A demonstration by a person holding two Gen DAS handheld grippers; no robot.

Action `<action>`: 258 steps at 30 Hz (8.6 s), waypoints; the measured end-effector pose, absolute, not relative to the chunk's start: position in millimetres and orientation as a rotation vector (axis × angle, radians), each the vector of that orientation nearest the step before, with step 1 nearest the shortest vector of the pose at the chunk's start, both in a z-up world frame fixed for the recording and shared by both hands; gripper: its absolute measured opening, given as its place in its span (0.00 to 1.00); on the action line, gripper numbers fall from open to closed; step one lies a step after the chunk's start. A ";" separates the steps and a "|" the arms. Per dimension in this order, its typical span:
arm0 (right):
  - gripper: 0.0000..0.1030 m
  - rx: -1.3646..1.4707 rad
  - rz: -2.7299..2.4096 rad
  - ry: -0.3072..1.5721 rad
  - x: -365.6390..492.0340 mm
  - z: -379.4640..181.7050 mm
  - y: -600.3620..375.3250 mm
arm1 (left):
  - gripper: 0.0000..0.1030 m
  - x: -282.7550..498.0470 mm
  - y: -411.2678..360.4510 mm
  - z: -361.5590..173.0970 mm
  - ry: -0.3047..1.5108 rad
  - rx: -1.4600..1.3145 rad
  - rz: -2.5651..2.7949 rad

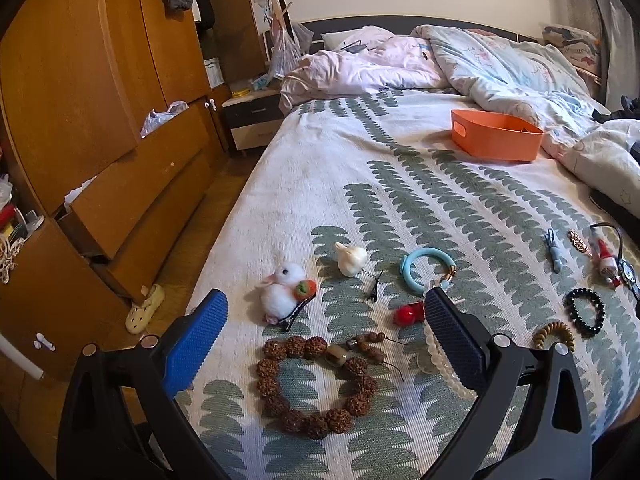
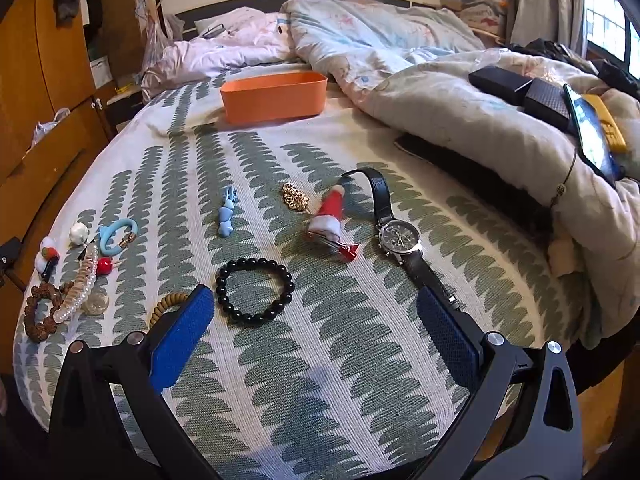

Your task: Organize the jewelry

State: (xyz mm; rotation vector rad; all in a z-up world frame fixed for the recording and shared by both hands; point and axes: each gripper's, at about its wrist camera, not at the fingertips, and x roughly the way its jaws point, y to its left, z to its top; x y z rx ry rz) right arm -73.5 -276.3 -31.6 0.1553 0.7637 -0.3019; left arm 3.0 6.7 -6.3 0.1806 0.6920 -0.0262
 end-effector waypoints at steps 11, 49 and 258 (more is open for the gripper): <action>0.97 0.141 -0.311 0.763 -73.4 -32.1 -276.0 | 0.95 5.7 19.6 -3.3 0.693 0.159 -0.015; 0.97 0.120 -0.347 0.848 -52.6 -40.6 -344.9 | 0.95 29.8 74.3 -74.1 0.970 0.150 0.073; 0.87 0.114 -0.256 0.794 -18.3 -44.0 -327.4 | 0.84 81.8 87.8 -63.7 0.857 0.159 -0.048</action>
